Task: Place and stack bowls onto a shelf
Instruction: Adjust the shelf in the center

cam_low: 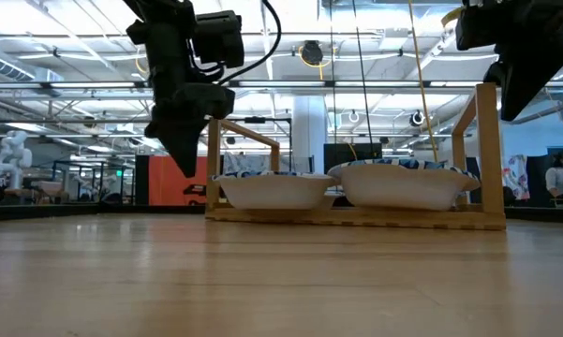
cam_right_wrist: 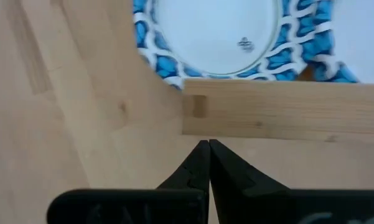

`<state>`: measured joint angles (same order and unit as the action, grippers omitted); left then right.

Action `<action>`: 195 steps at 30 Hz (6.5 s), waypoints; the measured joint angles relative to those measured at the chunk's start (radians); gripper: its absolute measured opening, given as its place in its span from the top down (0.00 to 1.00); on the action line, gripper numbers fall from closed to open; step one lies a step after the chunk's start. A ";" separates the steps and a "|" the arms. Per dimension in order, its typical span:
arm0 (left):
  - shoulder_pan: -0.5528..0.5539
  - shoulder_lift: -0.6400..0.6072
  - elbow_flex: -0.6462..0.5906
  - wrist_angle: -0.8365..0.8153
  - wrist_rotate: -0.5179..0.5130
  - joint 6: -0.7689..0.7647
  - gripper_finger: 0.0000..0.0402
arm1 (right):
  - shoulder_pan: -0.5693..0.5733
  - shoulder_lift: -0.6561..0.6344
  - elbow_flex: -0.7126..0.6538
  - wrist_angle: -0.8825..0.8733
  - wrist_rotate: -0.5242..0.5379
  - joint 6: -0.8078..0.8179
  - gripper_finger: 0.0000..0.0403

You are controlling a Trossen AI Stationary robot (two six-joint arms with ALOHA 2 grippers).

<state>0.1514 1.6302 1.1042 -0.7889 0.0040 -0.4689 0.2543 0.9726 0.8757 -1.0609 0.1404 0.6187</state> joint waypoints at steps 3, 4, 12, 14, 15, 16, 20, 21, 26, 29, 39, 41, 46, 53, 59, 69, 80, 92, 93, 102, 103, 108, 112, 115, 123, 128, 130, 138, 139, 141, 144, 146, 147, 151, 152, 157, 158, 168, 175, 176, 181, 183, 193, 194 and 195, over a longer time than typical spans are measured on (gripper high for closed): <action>-0.022 0.000 0.000 -0.056 -0.001 -0.029 0.99 | 0.000 0.000 0.000 -0.025 0.058 -0.006 1.00; -0.029 0.000 0.000 -0.074 -0.004 -0.039 0.99 | 0.000 0.000 0.000 -0.038 0.081 -0.003 1.00; -0.084 0.000 0.000 -0.160 -0.008 -0.121 0.99 | -0.025 -0.016 -0.068 -0.147 0.229 0.107 1.00; -0.095 0.000 0.000 -0.159 -0.008 -0.143 0.99 | -0.047 -0.030 -0.112 -0.148 0.230 0.123 1.00; -0.101 0.000 0.000 -0.159 -0.008 -0.152 0.99 | -0.058 -0.039 -0.133 -0.142 0.231 0.125 1.00; -0.105 0.000 0.000 -0.158 -0.006 -0.164 0.99 | -0.069 -0.048 -0.151 -0.133 0.231 0.119 1.00; -0.120 0.000 0.000 -0.158 -0.003 -0.205 0.99 | -0.109 -0.096 -0.210 -0.030 0.269 0.019 1.00; -0.122 0.000 0.000 -0.157 -0.003 -0.214 0.99 | -0.121 -0.109 -0.228 -0.001 0.283 -0.011 1.00; -0.134 0.000 0.000 -0.155 0.018 -0.256 0.99 | -0.200 -0.160 -0.245 0.018 0.308 -0.041 1.00; -0.141 0.000 0.000 -0.151 0.023 -0.276 0.99 | -0.233 -0.189 -0.245 0.022 0.308 -0.042 1.00; -0.150 0.000 0.000 -0.149 0.026 -0.300 0.99 | -0.357 -0.259 -0.244 0.121 0.366 -0.012 1.00; -0.150 0.000 0.000 -0.149 0.025 -0.300 0.99 | -0.389 -0.264 -0.244 0.167 0.385 -0.031 1.00; -0.150 0.000 0.000 -0.149 0.025 -0.300 0.99 | -0.495 -0.264 -0.243 0.219 0.391 -0.072 1.00; -0.150 0.000 0.000 -0.149 0.025 -0.300 0.99 | -0.638 -0.264 -0.243 0.306 0.385 -0.226 1.00; -0.150 0.000 0.000 -0.149 0.025 -0.300 0.99 | -0.750 -0.252 -0.243 0.445 0.321 -0.398 1.00; -0.150 0.000 0.000 -0.149 0.025 -0.323 0.99 | -0.938 -0.154 -0.243 0.653 0.139 -0.599 1.00; -0.150 0.000 0.000 -0.149 0.025 -0.346 0.99 | -1.066 -0.037 -0.243 0.879 0.007 -0.683 1.00; -0.154 -0.044 0.000 -0.154 -0.023 -0.393 0.99 | -1.066 -0.151 -0.243 0.867 -0.039 -0.654 1.00; -0.154 -0.058 0.000 -0.158 -0.036 -0.398 0.99 | -1.062 -0.175 -0.240 0.844 -0.039 -0.651 1.00; -0.167 -0.186 0.000 -0.272 -0.086 -0.421 0.99 | -0.998 -0.313 -0.098 0.395 -0.075 -0.568 1.00; -0.173 -0.189 0.000 -0.290 -0.086 -0.426 0.99 | -0.987 -0.321 -0.081 0.342 -0.097 -0.554 1.00; -0.213 -0.186 0.000 -0.335 -0.081 -0.435 0.99 | -0.925 -0.343 -0.010 0.167 -0.224 -0.450 1.00; -0.230 -0.184 0.000 -0.295 -0.074 -0.434 0.99 | -0.878 -0.349 0.014 0.127 -0.368 -0.384 1.00; -0.231 -0.185 0.000 -0.282 -0.075 -0.443 0.99 | -0.841 -0.349 0.015 0.112 -0.459 -0.343 1.00; -0.231 -0.185 -0.001 -0.250 -0.084 -0.426 0.99 | -0.722 -0.343 0.015 -0.004 -0.539 -0.245 1.00; -0.229 -0.185 -0.038 -0.233 -0.092 -0.426 0.99 | -0.644 -0.328 0.007 0.008 -0.538 -0.188 1.00; -0.229 -0.185 -0.068 -0.191 -0.092 -0.427 0.99 | -0.619 -0.313 -0.017 0.038 -0.535 -0.175 1.00; -0.207 -0.185 -0.153 0.084 -0.092 -0.361 0.99 | -0.580 -0.241 -0.111 0.222 -0.474 -0.190 1.00; -0.197 -0.185 -0.159 0.092 -0.093 -0.350 0.99 | -0.579 -0.236 -0.120 0.236 -0.473 -0.190 1.00; -0.179 -0.185 -0.163 0.083 -0.095 -0.324 0.99 | -0.579 -0.224 -0.138 0.266 -0.454 -0.193 1.00; -0.153 -0.185 -0.163 0.081 -0.109 -0.287 0.99 | -0.579 -0.212 -0.168 0.311 -0.451 -0.193 1.00; -0.131 -0.185 -0.163 0.085 -0.111 -0.256 0.99 | -0.579 -0.208 -0.184 0.347 -0.451 -0.192 1.00; -0.121 -0.185 -0.163 0.085 -0.111 -0.241 0.99 | -0.579 -0.208 -0.193 0.361 -0.451 -0.190 1.00; -0.083 -0.185 -0.163 0.085 -0.111 -0.184 0.99 | -0.579 -0.208 -0.224 0.400 -0.422 -0.186 1.00; -0.073 -0.185 -0.163 0.085 -0.111 -0.175 0.99 | -0.580 -0.208 -0.227 0.398 -0.408 -0.187 1.00; -0.035 -0.185 -0.163 0.085 -0.110 -0.102 0.99 | -0.585 -0.208 -0.230 0.399 -0.342 -0.215 1.00; -0.028 -0.185 -0.163 0.085 -0.110 -0.092 0.99 | -0.588 -0.208 -0.230 0.398 -0.326 -0.219 1.00; 0.042 -0.185 -0.163 0.085 -0.110 0.020 0.99 | -0.655 -0.207 -0.230 0.431 -0.224 -0.292 1.00; 0.102 -0.185 -0.163 0.085 -0.109 0.114 0.99 | -0.696 -0.206 -0.230 0.499 -0.246 -0.328 1.00; 0.110 -0.185 -0.163 0.085 -0.109 0.127 0.99 | -0.701 -0.206 -0.230 0.497 -0.247 -0.329 1.00; 0.153 -0.185 -0.163 0.085 -0.109 0.193 0.99 | -0.712 -0.205 -0.230 0.497 -0.272 -0.340 1.00; 0.172 -0.185 -0.163 0.086 -0.109 0.210 0.99 | -0.713 -0.205 -0.230 0.497 -0.295 -0.347 1.00; 0.250 -0.185 -0.163 0.109 -0.111 0.282 0.99 | -0.713 -0.205 -0.230 0.496 -0.299 -0.367 1.00; 0.257 -0.185 -0.163 0.117 -0.111 0.289 0.99 | -0.713 -0.205 -0.230 0.496 -0.299 -0.370 1.00; 0.265 -0.185 -0.163 0.124 -0.111 0.295 0.99 | -0.713 -0.205 -0.230 0.497 -0.299 -0.370 1.00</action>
<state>0.4162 1.4452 0.9413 -0.6649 -0.1071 -0.1741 -0.4587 0.7673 0.6456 -0.5644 -0.1581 0.2489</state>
